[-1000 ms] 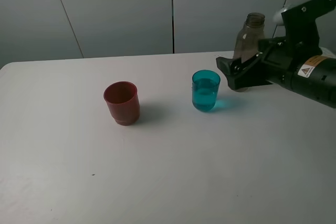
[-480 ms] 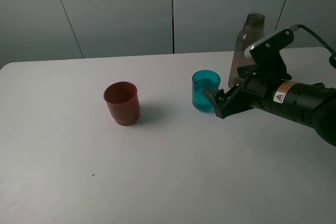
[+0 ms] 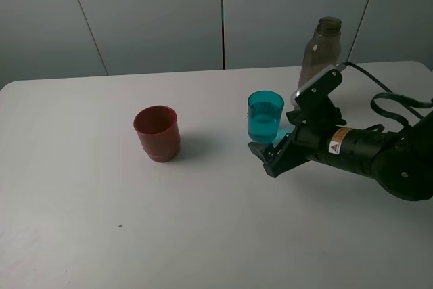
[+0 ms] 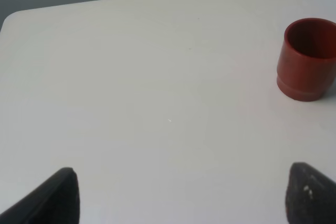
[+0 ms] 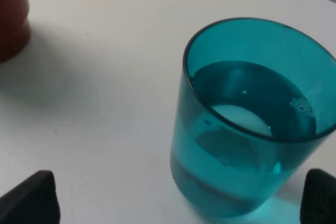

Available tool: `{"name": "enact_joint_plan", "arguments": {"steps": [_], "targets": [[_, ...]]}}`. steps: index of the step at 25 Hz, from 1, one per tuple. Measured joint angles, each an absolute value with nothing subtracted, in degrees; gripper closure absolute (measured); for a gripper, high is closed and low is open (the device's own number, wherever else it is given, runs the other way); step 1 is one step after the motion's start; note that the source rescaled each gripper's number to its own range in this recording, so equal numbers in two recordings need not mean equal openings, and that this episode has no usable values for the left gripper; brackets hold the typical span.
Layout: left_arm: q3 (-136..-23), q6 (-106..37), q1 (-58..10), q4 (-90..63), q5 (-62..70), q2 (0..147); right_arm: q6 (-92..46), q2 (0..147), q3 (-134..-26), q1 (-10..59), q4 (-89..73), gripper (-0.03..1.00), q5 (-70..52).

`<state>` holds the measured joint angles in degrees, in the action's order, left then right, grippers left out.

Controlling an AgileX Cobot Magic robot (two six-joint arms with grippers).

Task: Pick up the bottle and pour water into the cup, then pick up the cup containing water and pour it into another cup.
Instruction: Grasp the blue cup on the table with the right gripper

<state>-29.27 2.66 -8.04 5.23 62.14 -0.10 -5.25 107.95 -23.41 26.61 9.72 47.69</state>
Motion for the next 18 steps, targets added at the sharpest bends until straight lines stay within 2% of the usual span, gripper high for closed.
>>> {"name": "enact_joint_plan", "arguments": {"steps": [10, 18], "targets": [[-29.3, 2.7, -8.0, 5.2, 62.1, -0.1, -2.4, 115.8, -24.6, 25.8, 5.2, -0.03, 59.4], [-29.3, 2.7, -8.0, 5.2, 62.1, -0.1, -2.1, 118.5, -25.3, 23.2, 6.3, -0.03, 61.7]]}}
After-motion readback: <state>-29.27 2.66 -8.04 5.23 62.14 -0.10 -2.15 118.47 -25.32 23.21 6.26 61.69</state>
